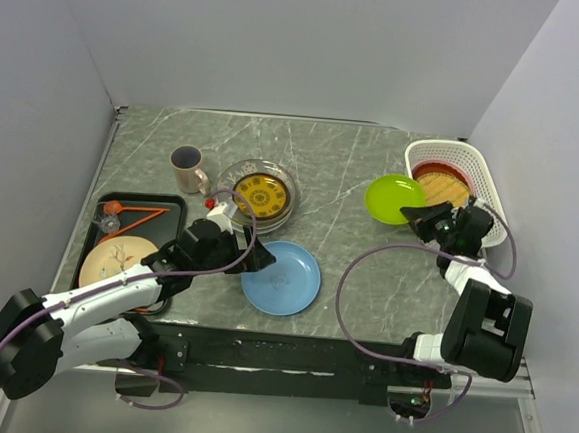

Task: Place the plates into the plastic bin on the countertop
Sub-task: Place the plate in the plastic bin.

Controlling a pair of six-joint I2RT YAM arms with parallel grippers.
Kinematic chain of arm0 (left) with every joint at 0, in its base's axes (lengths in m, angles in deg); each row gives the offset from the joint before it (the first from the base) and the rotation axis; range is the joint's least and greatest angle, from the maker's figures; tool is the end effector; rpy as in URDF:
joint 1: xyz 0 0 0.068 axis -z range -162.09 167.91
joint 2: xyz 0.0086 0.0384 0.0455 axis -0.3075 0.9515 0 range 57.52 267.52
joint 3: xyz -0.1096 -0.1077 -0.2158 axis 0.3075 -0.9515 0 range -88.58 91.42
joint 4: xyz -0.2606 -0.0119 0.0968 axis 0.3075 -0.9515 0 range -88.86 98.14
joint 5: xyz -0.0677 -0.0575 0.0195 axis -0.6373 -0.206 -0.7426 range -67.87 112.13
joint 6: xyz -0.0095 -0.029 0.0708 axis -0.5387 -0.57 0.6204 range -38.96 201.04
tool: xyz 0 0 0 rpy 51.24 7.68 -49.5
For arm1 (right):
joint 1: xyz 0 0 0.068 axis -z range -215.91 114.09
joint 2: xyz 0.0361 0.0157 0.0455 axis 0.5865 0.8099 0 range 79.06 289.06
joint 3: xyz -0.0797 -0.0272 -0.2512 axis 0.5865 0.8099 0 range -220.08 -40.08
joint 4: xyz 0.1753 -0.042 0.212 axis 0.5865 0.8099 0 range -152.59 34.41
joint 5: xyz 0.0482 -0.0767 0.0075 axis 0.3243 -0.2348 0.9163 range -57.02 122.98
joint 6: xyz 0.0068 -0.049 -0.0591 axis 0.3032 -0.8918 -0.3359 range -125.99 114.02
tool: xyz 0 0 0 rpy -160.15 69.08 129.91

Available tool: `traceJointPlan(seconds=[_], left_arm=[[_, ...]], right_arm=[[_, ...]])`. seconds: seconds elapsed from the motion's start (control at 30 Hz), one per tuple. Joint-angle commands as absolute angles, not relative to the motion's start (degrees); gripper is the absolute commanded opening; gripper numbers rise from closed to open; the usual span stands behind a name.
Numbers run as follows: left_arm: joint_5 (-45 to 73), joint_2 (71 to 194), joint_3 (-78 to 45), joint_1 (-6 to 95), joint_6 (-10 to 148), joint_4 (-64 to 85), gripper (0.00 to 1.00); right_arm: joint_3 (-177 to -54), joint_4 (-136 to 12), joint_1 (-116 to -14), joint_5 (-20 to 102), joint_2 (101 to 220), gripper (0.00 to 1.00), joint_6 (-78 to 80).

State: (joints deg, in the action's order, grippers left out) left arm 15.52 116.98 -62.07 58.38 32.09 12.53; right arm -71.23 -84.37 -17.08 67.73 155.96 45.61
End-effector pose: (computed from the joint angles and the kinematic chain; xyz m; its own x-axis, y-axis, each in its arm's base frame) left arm 0.1971 -0.1780 0.1747 -0.7832 -0.3165 -0.5352 0.1995 0.6873 -0.6985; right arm 0.3011 -0.0631 0.1644 -0.4172 0.8226 -0.3863 0.1598 0.4848 0.8599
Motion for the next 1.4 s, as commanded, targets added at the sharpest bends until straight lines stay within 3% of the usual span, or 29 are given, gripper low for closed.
traceJointPlan(seconds=[0.0,0.33,0.8,1.37], left_arm=[[14.6,115.1,-62.2,58.6,32.4,12.3,0.99],[13.8,114.6,-60.9,58.6,33.9,11.5,0.99],[13.3,113.5,-60.4,58.6,34.7,11.2,0.99],[15.0,110.3,-60.2,58.6,35.0,8.2,0.99]], right_arm=[[-75.8,-88.9,-15.3,68.9,157.5,0.00,47.5],[-76.5,-92.4,-14.2,66.5,160.1,0.00,51.2],[-76.7,-88.4,-13.0,52.7,152.8,0.00,52.4],[-77.0,-90.4,-11.3,46.5,156.0,0.00,55.1]])
